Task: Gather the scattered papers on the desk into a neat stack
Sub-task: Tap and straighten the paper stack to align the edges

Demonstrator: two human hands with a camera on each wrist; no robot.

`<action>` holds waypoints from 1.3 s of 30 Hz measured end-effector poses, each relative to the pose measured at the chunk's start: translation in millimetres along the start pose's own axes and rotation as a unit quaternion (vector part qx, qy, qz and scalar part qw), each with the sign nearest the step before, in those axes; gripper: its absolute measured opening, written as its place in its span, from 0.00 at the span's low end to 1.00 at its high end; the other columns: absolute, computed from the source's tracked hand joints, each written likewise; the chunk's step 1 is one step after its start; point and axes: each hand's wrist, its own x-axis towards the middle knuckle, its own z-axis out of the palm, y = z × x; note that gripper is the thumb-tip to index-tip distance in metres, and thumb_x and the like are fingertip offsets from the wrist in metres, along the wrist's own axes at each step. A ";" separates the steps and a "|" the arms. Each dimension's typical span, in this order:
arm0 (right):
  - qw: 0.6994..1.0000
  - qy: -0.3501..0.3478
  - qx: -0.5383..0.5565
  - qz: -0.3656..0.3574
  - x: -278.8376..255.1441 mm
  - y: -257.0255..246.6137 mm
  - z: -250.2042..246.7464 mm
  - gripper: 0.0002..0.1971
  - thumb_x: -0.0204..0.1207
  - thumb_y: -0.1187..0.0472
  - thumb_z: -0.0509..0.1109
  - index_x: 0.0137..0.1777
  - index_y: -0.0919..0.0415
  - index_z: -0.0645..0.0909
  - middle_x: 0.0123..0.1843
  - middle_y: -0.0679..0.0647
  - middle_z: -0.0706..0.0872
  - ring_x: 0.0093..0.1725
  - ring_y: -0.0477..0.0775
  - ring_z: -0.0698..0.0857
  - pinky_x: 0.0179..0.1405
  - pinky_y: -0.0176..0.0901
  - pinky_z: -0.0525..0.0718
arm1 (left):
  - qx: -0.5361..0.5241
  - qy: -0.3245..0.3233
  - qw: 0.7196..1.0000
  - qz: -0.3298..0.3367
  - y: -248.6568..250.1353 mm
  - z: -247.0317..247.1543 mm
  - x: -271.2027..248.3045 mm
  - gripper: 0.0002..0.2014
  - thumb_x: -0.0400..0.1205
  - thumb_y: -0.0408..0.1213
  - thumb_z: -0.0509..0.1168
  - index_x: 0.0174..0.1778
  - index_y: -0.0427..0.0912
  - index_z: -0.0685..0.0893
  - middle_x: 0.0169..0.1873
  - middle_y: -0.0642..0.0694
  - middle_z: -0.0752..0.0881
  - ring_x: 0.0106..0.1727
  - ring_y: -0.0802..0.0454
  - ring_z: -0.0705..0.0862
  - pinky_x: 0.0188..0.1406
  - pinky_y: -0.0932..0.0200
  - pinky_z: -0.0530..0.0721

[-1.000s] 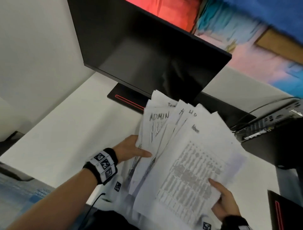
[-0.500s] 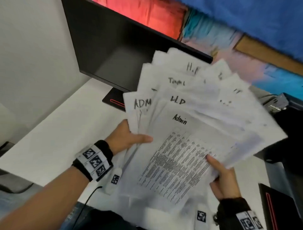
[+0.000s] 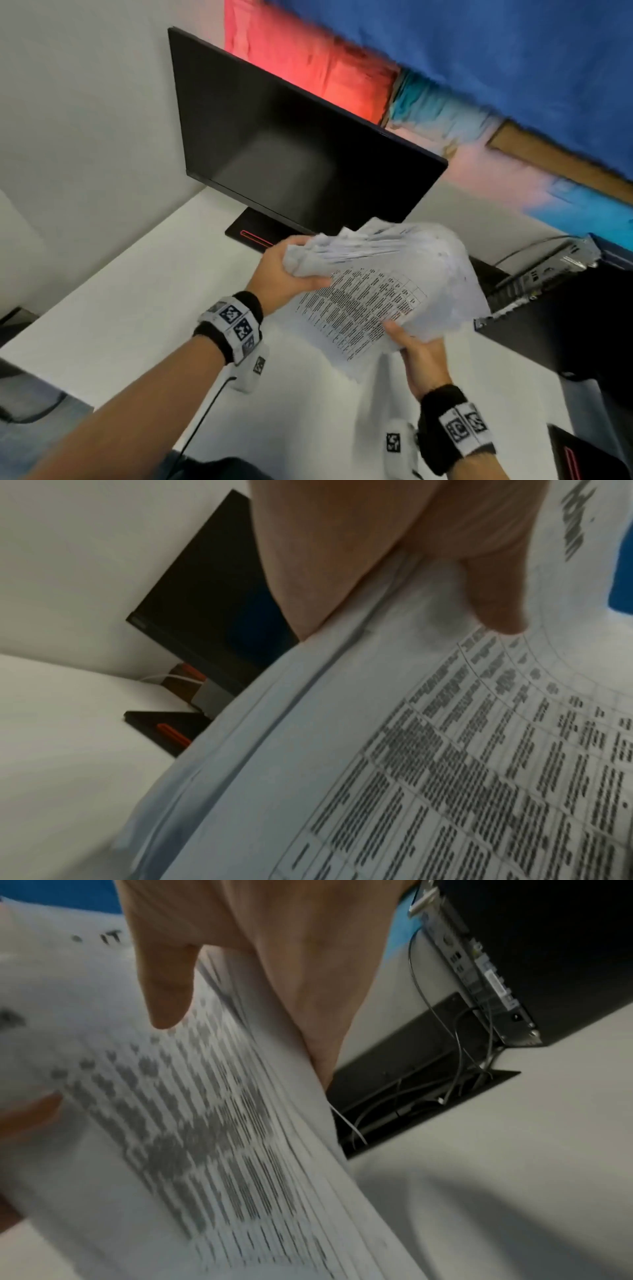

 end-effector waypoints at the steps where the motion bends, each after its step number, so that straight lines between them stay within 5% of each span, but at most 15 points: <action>1: 1.000 0.011 -0.028 0.007 2.4 5.6 1.9 0.30 0.62 0.60 0.86 0.66 0.58 0.84 0.59 0.52 0.94 0.59 0.49 0.92 0.68 0.57 0.83 | 0.005 0.008 1.000 -0.004 -6.3 0.1 4.1 0.29 0.64 0.31 0.85 0.61 0.38 0.86 0.54 0.42 0.93 0.55 0.47 0.92 0.57 0.46 0.91; 4: 0.997 0.044 -0.059 0.023 14.6 8.3 1.2 0.25 0.69 0.67 0.82 0.66 0.54 0.84 0.57 0.48 0.94 0.53 0.38 0.92 0.62 0.44 0.85 | 0.001 0.024 1.000 -0.017 -13.0 -3.5 14.4 0.25 0.66 0.35 0.85 0.60 0.42 0.88 0.53 0.44 0.93 0.55 0.48 0.92 0.57 0.44 0.90; 7: 0.997 0.048 -0.043 0.047 29.4 8.5 -2.6 0.33 0.64 0.60 0.87 0.71 0.58 0.83 0.61 0.53 0.93 0.63 0.55 0.90 0.68 0.58 0.83 | -0.015 0.014 0.999 -0.026 -13.0 -11.4 23.0 0.33 0.63 0.35 0.86 0.64 0.43 0.85 0.55 0.44 0.92 0.57 0.49 0.91 0.55 0.49 0.91; 9: 0.997 0.026 -0.046 0.058 36.0 8.0 -0.4 0.40 0.58 0.54 0.89 0.73 0.57 0.81 0.64 0.53 0.92 0.66 0.58 0.89 0.72 0.62 0.80 | -0.006 -0.010 0.999 -0.032 -13.4 -10.3 27.8 0.33 0.62 0.34 0.87 0.65 0.42 0.85 0.57 0.44 0.92 0.59 0.49 0.91 0.58 0.48 0.90; 12: 0.992 -0.036 -0.112 0.034 31.5 -6.0 4.2 0.34 0.62 0.61 0.87 0.71 0.54 0.82 0.61 0.46 0.93 0.62 0.48 0.90 0.66 0.50 0.83 | 0.006 0.000 1.000 -0.030 -7.9 -0.1 29.8 0.25 0.66 0.33 0.85 0.60 0.40 0.89 0.52 0.44 0.94 0.54 0.49 0.92 0.58 0.42 0.90; 15: 0.992 -0.049 -0.118 0.021 23.4 -15.9 -5.7 0.25 0.61 0.62 0.86 0.59 0.54 0.87 0.48 0.39 0.95 0.50 0.36 0.92 0.53 0.31 0.86 | -0.059 0.064 0.996 -0.026 9.3 -3.8 24.1 0.23 0.67 0.33 0.84 0.58 0.40 0.87 0.49 0.45 0.94 0.49 0.50 0.94 0.48 0.45 0.93; 19: 0.992 -0.033 -0.120 0.037 23.6 -5.2 -13.1 0.11 0.57 0.52 0.89 0.35 0.51 0.91 0.36 0.45 0.94 0.49 0.51 0.94 0.70 0.59 0.82 | -0.078 0.044 0.995 -0.045 1.8 -16.2 21.6 0.34 0.63 0.33 0.86 0.64 0.46 0.82 0.54 0.46 0.92 0.53 0.50 0.92 0.48 0.49 0.92; 23: 0.988 -0.073 -0.124 0.057 14.8 19.5 11.5 0.32 0.65 0.60 0.86 0.69 0.49 0.81 0.61 0.44 0.92 0.63 0.45 0.89 0.66 0.44 0.82 | -0.012 0.008 0.994 -0.105 -15.6 -10.9 22.1 0.22 0.67 0.32 0.83 0.57 0.39 0.89 0.49 0.45 0.94 0.50 0.50 0.94 0.53 0.40 0.91; 26: 0.991 -0.030 -0.129 0.027 12.3 6.9 15.0 0.24 0.67 0.58 0.85 0.62 0.45 0.83 0.55 0.37 0.92 0.55 0.35 0.90 0.59 0.38 0.82 | -0.012 0.015 0.994 -0.109 -7.4 -17.4 18.1 0.21 0.68 0.34 0.83 0.57 0.38 0.89 0.50 0.42 0.94 0.52 0.43 0.93 0.52 0.39 0.91; 29: 0.991 0.009 -0.129 -0.012 13.5 -12.6 4.9 0.13 0.65 0.56 0.83 0.48 0.55 0.86 0.38 0.39 0.93 0.38 0.34 0.91 0.49 0.32 0.85 | -0.089 -0.032 0.994 -0.063 11.5 -32.5 11.0 0.26 0.69 0.24 0.80 0.63 0.36 0.86 0.57 0.37 0.92 0.59 0.39 0.91 0.56 0.40 0.89; 33: 0.992 0.009 -0.123 0.014 15.5 -14.4 2.3 0.23 0.64 0.55 0.84 0.58 0.65 0.91 0.41 0.39 0.95 0.46 0.32 0.92 0.38 0.17 0.80 | -0.088 -0.066 0.993 -0.052 15.6 -36.2 9.4 0.28 0.67 0.21 0.79 0.65 0.37 0.85 0.57 0.38 0.92 0.58 0.43 0.91 0.55 0.45 0.91; 35: 0.992 0.010 -0.119 0.041 13.7 -8.3 9.4 0.24 0.65 0.57 0.84 0.62 0.64 0.89 0.38 0.35 0.93 0.46 0.30 0.90 0.44 0.19 0.80 | -0.057 -0.081 0.992 -0.074 7.8 -25.3 7.7 0.27 0.68 0.23 0.80 0.64 0.39 0.86 0.56 0.41 0.93 0.58 0.46 0.92 0.58 0.42 0.89; 37: 0.992 0.027 -0.121 0.015 13.0 -7.7 17.4 0.24 0.70 0.61 0.83 0.65 0.64 0.85 0.40 0.35 0.92 0.43 0.28 0.89 0.59 0.32 0.82 | -0.044 -0.049 0.995 -0.078 5.6 -12.1 4.6 0.24 0.69 0.29 0.81 0.62 0.40 0.87 0.55 0.42 0.93 0.57 0.47 0.92 0.60 0.38 0.88; 39: 0.993 0.044 -0.103 -0.026 12.1 -16.3 23.3 0.19 0.72 0.65 0.81 0.62 0.55 0.85 0.47 0.39 0.93 0.45 0.27 0.90 0.58 0.32 0.86 | -0.041 -0.010 0.998 -0.051 14.2 -4.3 1.8 0.22 0.70 0.32 0.81 0.60 0.40 0.88 0.53 0.43 0.93 0.55 0.49 0.92 0.56 0.40 0.90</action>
